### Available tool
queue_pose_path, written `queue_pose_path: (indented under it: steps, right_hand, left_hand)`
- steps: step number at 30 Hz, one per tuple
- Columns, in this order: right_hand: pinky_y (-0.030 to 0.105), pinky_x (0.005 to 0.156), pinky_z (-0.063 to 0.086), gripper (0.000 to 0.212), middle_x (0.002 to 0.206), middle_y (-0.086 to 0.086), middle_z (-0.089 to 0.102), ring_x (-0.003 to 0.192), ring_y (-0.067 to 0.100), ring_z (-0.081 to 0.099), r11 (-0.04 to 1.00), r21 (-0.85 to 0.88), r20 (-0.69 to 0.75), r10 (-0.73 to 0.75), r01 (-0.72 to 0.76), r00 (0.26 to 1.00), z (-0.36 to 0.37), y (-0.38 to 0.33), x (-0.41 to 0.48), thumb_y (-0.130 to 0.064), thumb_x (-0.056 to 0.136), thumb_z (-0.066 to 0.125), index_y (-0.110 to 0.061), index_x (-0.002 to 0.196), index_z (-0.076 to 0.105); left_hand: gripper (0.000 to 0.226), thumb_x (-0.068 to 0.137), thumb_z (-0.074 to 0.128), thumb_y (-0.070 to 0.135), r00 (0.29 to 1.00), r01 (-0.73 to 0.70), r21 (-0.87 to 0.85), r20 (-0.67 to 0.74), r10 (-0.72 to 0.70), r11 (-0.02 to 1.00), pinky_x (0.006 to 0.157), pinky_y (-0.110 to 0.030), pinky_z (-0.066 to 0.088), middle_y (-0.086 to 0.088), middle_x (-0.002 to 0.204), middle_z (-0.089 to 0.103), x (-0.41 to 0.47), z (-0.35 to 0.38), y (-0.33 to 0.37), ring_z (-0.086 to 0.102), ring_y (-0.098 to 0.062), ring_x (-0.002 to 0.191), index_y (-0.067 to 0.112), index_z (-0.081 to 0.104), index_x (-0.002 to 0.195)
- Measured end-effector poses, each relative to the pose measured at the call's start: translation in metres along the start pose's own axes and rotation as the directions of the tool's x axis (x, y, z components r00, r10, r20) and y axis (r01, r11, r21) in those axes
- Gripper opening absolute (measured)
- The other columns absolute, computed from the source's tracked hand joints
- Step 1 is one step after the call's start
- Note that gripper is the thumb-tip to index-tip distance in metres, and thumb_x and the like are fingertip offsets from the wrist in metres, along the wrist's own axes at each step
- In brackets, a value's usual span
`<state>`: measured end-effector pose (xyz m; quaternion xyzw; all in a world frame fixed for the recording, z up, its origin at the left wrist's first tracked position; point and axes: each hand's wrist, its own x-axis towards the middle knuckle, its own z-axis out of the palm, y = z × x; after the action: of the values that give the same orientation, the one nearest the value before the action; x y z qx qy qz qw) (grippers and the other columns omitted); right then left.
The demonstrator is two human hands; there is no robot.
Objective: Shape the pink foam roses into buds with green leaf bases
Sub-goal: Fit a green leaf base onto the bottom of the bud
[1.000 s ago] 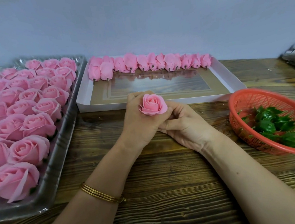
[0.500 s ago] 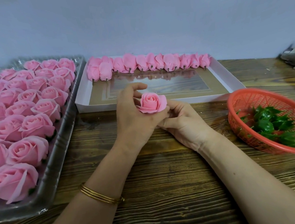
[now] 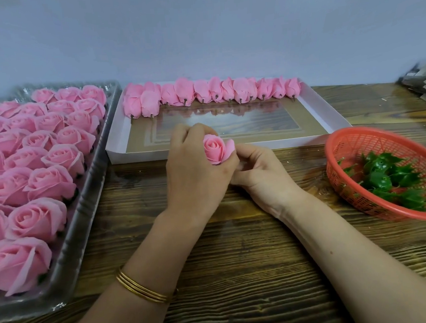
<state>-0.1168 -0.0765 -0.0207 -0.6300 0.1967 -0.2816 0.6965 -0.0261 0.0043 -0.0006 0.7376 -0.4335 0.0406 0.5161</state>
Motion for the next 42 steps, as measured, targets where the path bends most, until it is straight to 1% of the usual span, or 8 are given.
queue_pose_path:
  steps: [4, 9, 20, 26, 30, 34, 39, 42]
  right_hand:
    - [0.03, 0.087, 0.054, 0.046, 0.103, 0.023, 0.068, 0.093, 0.023, 0.065, 1.0, -0.028, -0.023, 0.009, -0.009, 1.0, 0.001, 0.0, 0.0, 0.029, 0.076, 0.057, 0.01, 0.118, 0.061]
    - [0.031, 0.083, 0.055, 0.046, 0.103, 0.024, 0.068, 0.092, 0.028, 0.063, 0.998, -0.064, -0.024, 0.017, -0.019, 1.0, 0.002, -0.001, -0.002, 0.029, 0.076, 0.057, 0.01, 0.117, 0.061]
    - [0.057, 0.094, 0.046, 0.048, 0.106, 0.035, 0.065, 0.091, 0.032, 0.055, 0.995, -0.095, -0.045, 0.037, -0.041, 0.998, 0.008, -0.002, -0.003, 0.027, 0.076, 0.06, 0.004, 0.118, 0.064]
    - [0.039, 0.09, 0.054, 0.045, 0.105, 0.025, 0.07, 0.093, 0.023, 0.066, 0.99, -0.138, -0.044, 0.005, -0.011, 0.999, 0.009, -0.004, -0.004, 0.027, 0.074, 0.061, 0.002, 0.111, 0.067]
    - [0.042, 0.09, 0.053, 0.046, 0.102, 0.028, 0.069, 0.09, 0.024, 0.064, 0.988, -0.152, -0.043, 0.01, -0.017, 0.999, 0.01, -0.004, -0.004, 0.029, 0.073, 0.06, 0.005, 0.112, 0.066]
    - [0.034, 0.085, 0.055, 0.046, 0.097, 0.023, 0.07, 0.087, 0.022, 0.063, 0.986, -0.168, -0.042, 0.012, -0.019, 0.999, 0.012, -0.003, -0.005, 0.028, 0.074, 0.061, 0.002, 0.111, 0.066]
    - [0.046, 0.094, 0.052, 0.043, 0.104, 0.032, 0.068, 0.093, 0.029, 0.064, 0.987, -0.161, -0.033, 0.02, -0.026, 0.999, 0.014, -0.003, -0.005, 0.026, 0.075, 0.062, 0.004, 0.112, 0.066]
    - [0.044, 0.094, 0.052, 0.042, 0.104, 0.032, 0.068, 0.093, 0.03, 0.064, 0.985, -0.168, -0.037, 0.031, -0.037, 0.999, 0.014, -0.003, -0.005, 0.025, 0.076, 0.063, 0.005, 0.112, 0.065]
  left_hand:
    - [0.021, 0.078, 0.076, 0.019, 0.999, 0.017, 0.045, 0.037, -0.018, 0.999, 0.066, -0.005, 0.036, 0.001, 0.096, 0.046, 0.001, 0.0, 0.001, 0.047, -0.009, 0.077, 0.012, 0.06, 0.092]
    - [0.019, 0.078, 0.073, 0.016, 0.996, 0.006, 0.089, 0.089, -0.014, 0.996, 0.07, -0.024, 0.038, 0.0, 0.093, 0.046, 0.002, -0.002, 0.003, 0.05, -0.022, 0.088, 0.015, 0.056, 0.088]
    - [0.015, 0.087, 0.06, 0.019, 0.966, 0.063, 0.162, 0.238, -0.101, 0.985, 0.079, -0.03, 0.034, -0.001, 0.1, 0.039, 0.005, -0.006, 0.008, 0.046, -0.028, 0.098, 0.02, 0.045, 0.092]
    - [0.02, 0.087, 0.061, 0.026, 0.945, 0.077, 0.203, 0.296, -0.136, 0.976, 0.08, -0.034, 0.037, -0.002, 0.103, 0.04, 0.006, -0.007, 0.008, 0.046, -0.028, 0.098, 0.02, 0.043, 0.095]
    - [0.027, 0.086, 0.067, 0.027, 0.939, 0.075, 0.227, 0.312, -0.145, 0.971, 0.068, -0.029, 0.034, 0.0, 0.097, 0.04, 0.006, -0.007, 0.004, 0.047, -0.025, 0.093, 0.023, 0.042, 0.095]
    - [0.025, 0.088, 0.065, 0.029, 0.936, 0.042, 0.257, 0.328, -0.128, 0.966, 0.071, -0.032, 0.034, -0.003, 0.096, 0.045, 0.006, -0.009, 0.003, 0.049, -0.028, 0.09, 0.021, 0.043, 0.096]
    - [0.021, 0.091, 0.059, 0.033, 0.93, -0.007, 0.316, 0.35, -0.11, 0.949, 0.066, -0.033, 0.032, 0.0, 0.094, 0.049, 0.008, -0.014, 0.003, 0.049, -0.024, 0.084, 0.023, 0.04, 0.095]
    - [0.018, 0.092, 0.056, 0.032, 0.922, -0.01, 0.315, 0.37, -0.113, 0.949, 0.067, -0.035, 0.035, 0.002, 0.09, 0.048, 0.008, -0.016, 0.002, 0.051, -0.026, 0.083, 0.022, 0.041, 0.094]
